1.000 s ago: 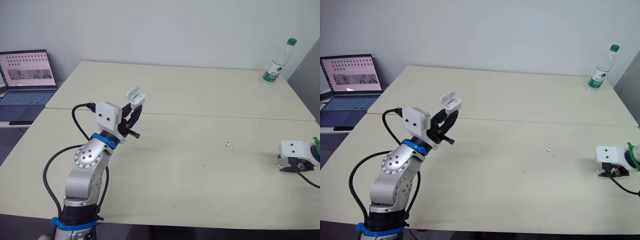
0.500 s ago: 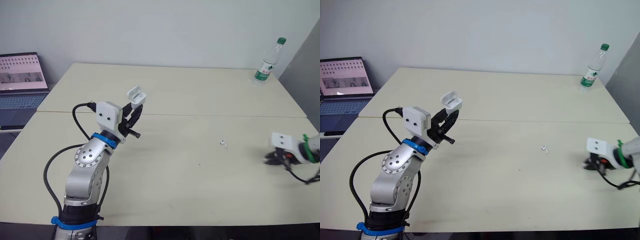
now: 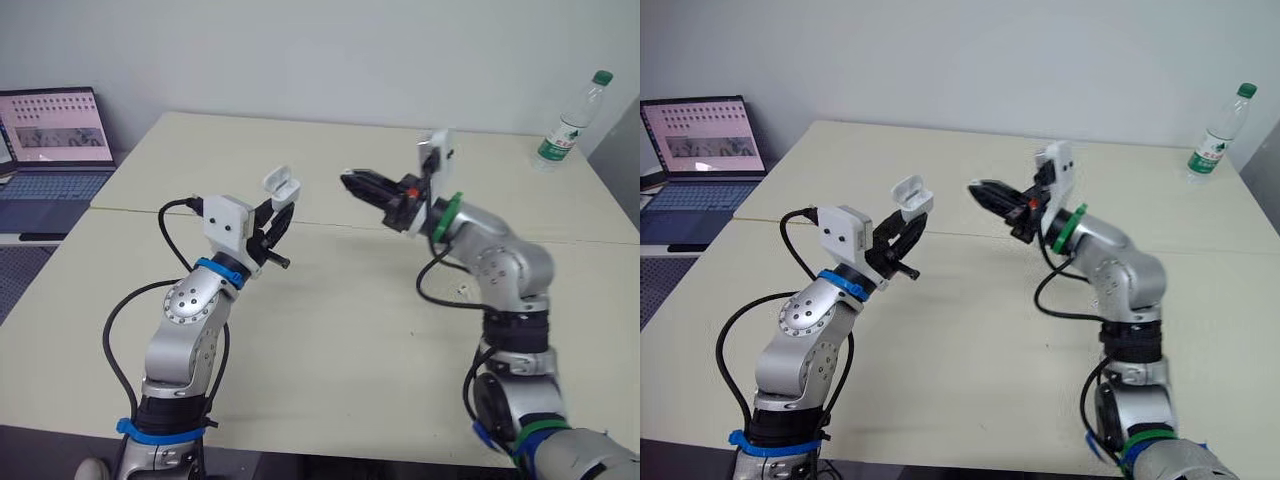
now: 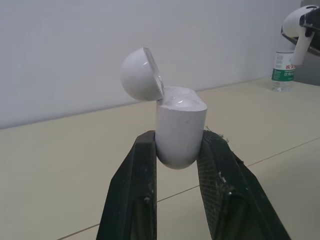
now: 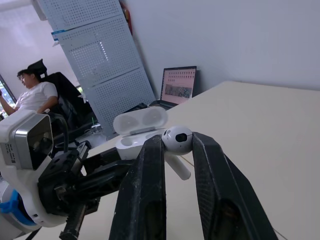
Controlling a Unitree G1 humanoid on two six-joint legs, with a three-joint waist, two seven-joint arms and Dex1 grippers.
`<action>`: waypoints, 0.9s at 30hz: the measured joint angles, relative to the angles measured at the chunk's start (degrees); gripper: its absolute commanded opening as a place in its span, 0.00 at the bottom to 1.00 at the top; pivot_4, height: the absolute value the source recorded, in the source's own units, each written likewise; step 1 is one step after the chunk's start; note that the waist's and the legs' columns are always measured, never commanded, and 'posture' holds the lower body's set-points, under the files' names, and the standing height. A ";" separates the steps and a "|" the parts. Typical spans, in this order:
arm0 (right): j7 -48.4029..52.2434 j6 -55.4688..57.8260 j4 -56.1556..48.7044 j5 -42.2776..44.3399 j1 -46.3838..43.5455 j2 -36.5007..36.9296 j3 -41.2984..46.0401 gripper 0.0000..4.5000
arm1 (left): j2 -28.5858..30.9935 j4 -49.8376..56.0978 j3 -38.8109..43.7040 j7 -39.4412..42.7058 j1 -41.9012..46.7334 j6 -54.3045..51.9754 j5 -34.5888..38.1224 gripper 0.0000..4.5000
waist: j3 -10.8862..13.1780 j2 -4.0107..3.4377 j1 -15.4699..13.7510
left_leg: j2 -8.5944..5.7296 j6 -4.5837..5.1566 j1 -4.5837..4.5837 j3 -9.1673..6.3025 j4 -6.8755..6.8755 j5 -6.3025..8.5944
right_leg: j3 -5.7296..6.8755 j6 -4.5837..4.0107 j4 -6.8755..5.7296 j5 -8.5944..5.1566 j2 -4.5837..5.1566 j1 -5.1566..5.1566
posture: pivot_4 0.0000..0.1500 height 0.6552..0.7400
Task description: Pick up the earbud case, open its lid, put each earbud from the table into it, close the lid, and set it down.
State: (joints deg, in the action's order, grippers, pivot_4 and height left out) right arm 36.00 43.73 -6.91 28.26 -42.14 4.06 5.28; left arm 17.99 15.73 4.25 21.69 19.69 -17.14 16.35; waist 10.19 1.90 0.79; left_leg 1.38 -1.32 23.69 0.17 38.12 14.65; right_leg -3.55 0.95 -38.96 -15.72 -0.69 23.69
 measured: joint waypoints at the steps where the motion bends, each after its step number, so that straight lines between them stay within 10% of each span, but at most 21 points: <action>1: -0.59 -0.66 -0.22 0.00 0.23 -0.58 -0.33 0.09 | -0.14 -0.05 -0.02 -0.05 0.39 -0.01 0.00 0.17 | 0.00 0.00 0.00 | 0.00 0.00 0.07 0.00 0.03 0.00 | 0.01 0.00 0.00 0.01 0.01 0.06 | 1.00 1.00; 27: -12.26 -5.28 0.14 3.23 -0.14 -9.66 -6.81 0.09 | -1.62 -0.08 -1.90 -0.83 2.03 0.58 -0.39 0.17 | 0.00 -0.01 0.96 | 0.17 0.01 0.07 -0.03 0.03 -0.04 | 0.14 -0.09 -0.08 0.07 -0.14 0.16 | 1.00 1.00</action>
State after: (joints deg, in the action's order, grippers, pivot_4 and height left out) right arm 23.73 38.46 -6.76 31.49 -42.28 -5.60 -1.53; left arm 16.37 15.65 2.35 20.85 21.72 -16.56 15.95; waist 10.19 1.89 1.75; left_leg 1.56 -1.30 23.76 0.14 38.15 14.61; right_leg -3.41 0.86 -39.04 -15.65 -0.82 23.85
